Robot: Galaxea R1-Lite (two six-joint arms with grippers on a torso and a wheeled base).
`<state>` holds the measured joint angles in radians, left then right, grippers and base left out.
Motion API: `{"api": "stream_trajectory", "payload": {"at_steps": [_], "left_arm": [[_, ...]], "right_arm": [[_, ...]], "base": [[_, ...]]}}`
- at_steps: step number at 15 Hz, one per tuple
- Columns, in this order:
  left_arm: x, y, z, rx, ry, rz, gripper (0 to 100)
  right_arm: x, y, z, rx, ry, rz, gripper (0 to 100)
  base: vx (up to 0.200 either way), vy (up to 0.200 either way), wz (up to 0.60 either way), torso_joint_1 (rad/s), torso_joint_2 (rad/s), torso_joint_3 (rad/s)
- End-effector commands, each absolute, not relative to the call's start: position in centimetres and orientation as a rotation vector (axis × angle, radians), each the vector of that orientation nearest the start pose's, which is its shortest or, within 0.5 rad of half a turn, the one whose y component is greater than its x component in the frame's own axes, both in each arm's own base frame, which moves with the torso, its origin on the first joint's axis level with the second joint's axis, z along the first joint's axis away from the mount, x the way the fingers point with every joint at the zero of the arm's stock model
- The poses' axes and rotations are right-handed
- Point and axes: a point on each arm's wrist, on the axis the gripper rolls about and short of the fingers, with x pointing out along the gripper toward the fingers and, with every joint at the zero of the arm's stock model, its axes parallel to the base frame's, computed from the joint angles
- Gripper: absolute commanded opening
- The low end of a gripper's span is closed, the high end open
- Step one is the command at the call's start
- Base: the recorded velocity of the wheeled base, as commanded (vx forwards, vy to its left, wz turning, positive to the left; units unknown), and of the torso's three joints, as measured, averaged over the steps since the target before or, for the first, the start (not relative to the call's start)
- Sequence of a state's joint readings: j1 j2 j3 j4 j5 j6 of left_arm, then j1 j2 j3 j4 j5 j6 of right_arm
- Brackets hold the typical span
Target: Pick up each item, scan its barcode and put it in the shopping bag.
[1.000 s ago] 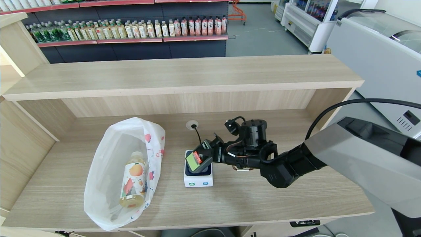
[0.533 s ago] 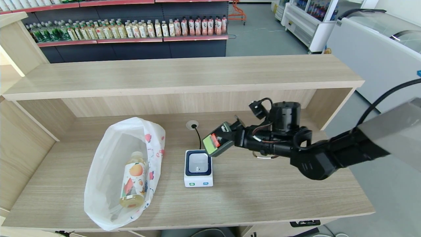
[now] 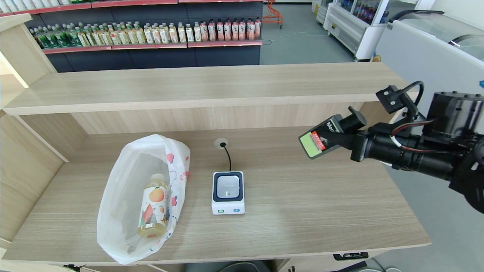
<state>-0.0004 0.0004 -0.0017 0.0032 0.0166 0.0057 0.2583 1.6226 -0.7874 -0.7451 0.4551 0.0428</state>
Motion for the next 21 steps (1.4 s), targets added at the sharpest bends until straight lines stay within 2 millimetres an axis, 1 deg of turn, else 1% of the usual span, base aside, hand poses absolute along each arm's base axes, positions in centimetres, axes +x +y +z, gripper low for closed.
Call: {"api": "stream_trajectory", "payload": {"at_steps": [1,6,9,12,15,18,20,21], "left_arm": [[-2.3,0.0,7.6,0.006,0.002,0.017,100],[-2.3,0.0,7.5,0.009,0.003,0.017,100],[-2.3,0.0,7.6,0.008,0.002,0.017,100],[-2.3,0.0,7.6,0.008,0.002,0.017,100],[-2.3,0.0,7.6,0.008,0.002,0.017,100],[-2.3,0.0,7.6,0.008,0.002,0.017,100],[-2.3,0.0,7.6,0.008,0.002,0.017,100],[-2.3,0.0,7.6,0.008,0.002,0.017,100]], "right_arm": [[24.9,7.2,23.3,0.055,0.065,0.701,0],[23.5,6.9,23.6,0.061,0.070,0.701,0],[23.1,6.8,24.0,0.092,0.065,0.701,0],[22.4,6.6,24.4,0.146,0.107,0.696,0],[22.2,6.5,24.3,0.170,0.134,0.693,0],[23.1,7.0,24.0,0.172,0.156,0.712,0],[24.8,7.8,23.5,0.176,0.195,0.744,0],[25.5,8.6,23.1,0.175,0.212,0.762,0]], "base": [[-0.200,0.200,0.00,0.007,0.01,0.002],[0.000,0.000,0.00,0.000,0.00,0.000],[0.000,0.200,0.00,0.002,0.00,0.002],[0.000,0.200,0.00,0.014,0.01,-0.001],[0.000,0.200,0.00,-0.010,0.00,0.005],[0.000,0.200,0.00,0.001,0.01,0.002],[0.000,0.200,0.00,0.005,0.00,0.000],[0.000,0.200,0.00,0.007,0.00,0.002]]}}
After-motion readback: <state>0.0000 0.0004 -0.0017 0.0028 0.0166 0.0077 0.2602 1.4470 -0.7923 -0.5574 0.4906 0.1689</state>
